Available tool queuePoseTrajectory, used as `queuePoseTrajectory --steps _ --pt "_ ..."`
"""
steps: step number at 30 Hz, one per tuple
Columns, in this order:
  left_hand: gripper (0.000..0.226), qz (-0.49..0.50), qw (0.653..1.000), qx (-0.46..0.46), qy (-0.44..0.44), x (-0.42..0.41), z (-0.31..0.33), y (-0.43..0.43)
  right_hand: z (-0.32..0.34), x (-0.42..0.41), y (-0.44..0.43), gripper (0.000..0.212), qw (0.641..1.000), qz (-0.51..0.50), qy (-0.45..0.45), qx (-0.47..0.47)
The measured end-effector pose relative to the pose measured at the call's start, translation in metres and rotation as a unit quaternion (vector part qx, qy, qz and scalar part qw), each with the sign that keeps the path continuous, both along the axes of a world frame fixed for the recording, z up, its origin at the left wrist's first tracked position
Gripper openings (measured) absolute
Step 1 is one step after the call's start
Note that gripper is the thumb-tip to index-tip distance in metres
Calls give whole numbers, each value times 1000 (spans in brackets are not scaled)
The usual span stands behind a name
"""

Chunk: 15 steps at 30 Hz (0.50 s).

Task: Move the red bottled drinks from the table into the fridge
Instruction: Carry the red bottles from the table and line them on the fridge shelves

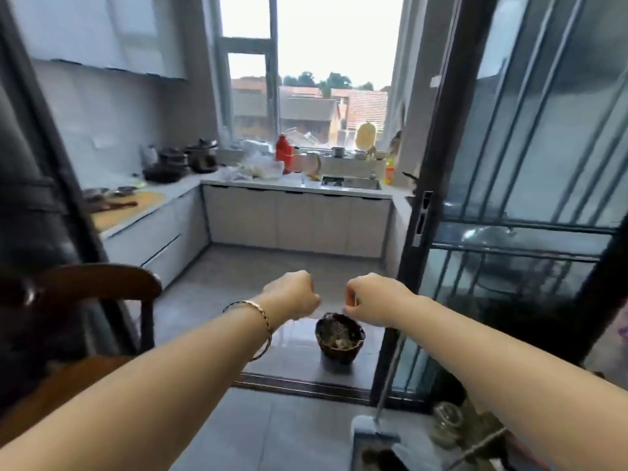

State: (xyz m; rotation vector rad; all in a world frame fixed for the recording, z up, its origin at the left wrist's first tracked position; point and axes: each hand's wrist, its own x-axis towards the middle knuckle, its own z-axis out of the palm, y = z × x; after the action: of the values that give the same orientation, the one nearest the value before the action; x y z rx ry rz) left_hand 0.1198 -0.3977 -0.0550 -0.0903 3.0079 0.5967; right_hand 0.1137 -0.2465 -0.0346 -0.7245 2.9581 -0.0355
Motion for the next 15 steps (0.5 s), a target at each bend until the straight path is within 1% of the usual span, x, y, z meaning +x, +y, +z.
queuePoseTrajectory --steps 3,5,6,7,12,15 --pt "15 101 995 -16 6 59 -12 -113 -13 26 -118 24 994 103 -9 17" --pt "20 155 988 -23 11 94 -18 -169 -19 49 -179 25 988 156 -5 17" --pt "21 194 981 -23 10 127 -23 -215 -24 72 -230 25 981 193 -11 15" --pt "21 216 976 -18 10 148 -25 -239 -27 85 -259 25 977 214 -14 14" --pt "21 342 939 -39 -9 269 -33 -370 -45 170 -418 26 941 336 -26 12" --pt "21 425 904 -41 -15 351 -39 -446 -50 232 -511 25 914 404 -34 -2"
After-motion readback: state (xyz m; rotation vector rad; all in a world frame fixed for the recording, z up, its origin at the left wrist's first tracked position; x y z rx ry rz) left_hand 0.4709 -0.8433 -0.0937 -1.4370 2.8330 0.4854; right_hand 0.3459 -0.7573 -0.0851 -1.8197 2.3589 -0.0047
